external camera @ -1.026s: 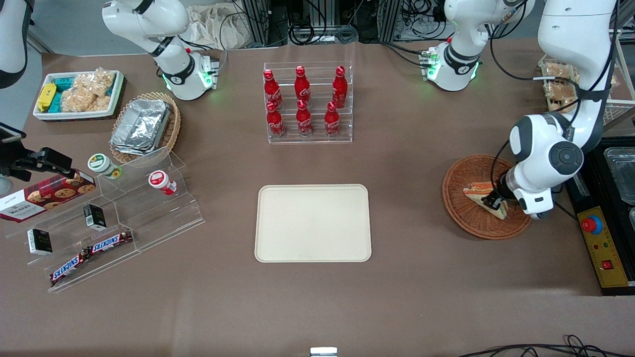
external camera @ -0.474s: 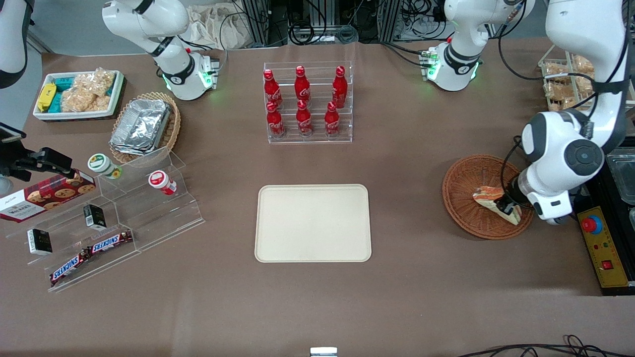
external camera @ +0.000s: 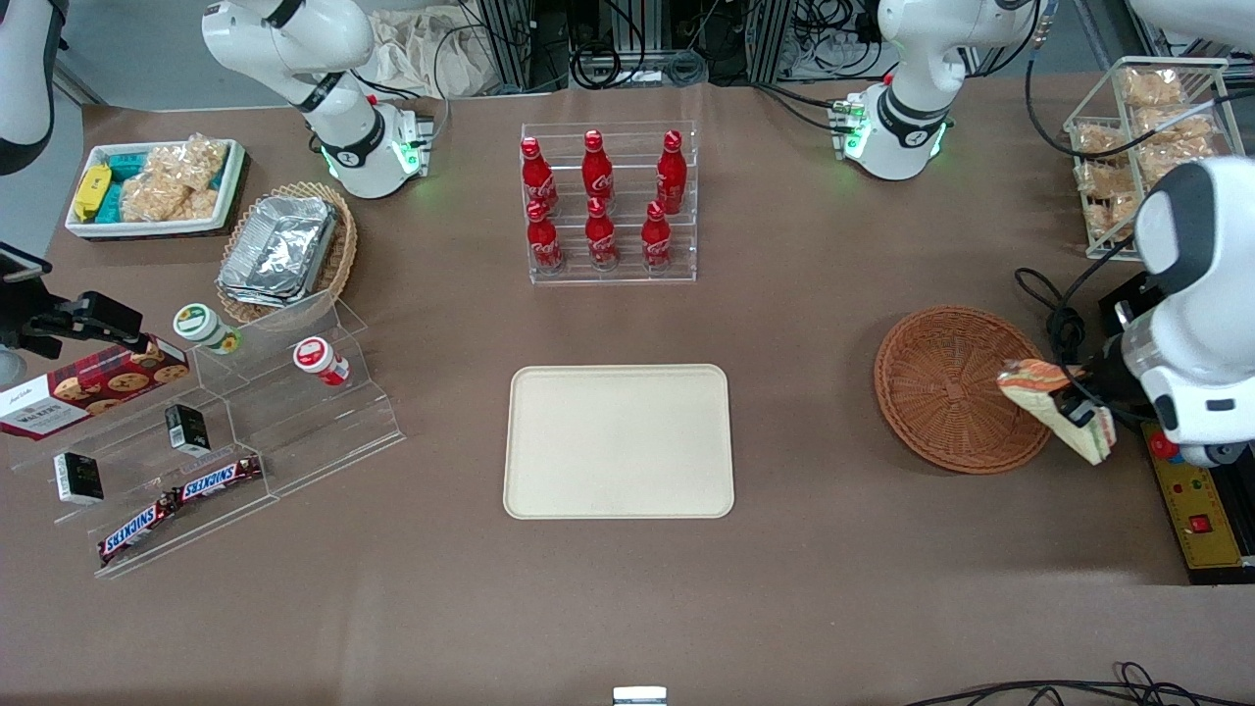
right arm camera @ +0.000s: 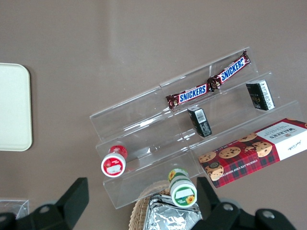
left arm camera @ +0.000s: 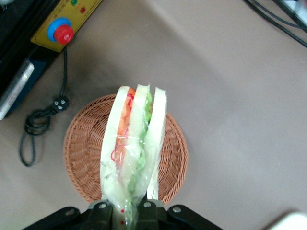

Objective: Place sandwich from basket to tray
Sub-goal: 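Carry the sandwich with the left gripper over the cream tray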

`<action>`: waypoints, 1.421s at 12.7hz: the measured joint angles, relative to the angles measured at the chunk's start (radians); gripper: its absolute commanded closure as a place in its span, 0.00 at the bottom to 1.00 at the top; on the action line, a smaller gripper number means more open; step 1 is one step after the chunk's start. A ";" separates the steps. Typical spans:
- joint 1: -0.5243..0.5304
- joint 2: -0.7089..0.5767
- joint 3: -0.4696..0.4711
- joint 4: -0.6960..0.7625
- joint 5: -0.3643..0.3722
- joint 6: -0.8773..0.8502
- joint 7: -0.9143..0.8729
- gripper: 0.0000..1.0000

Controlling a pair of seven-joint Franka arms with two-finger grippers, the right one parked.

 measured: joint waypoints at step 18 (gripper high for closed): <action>-0.172 0.498 -0.444 0.209 -0.004 0.193 0.158 1.00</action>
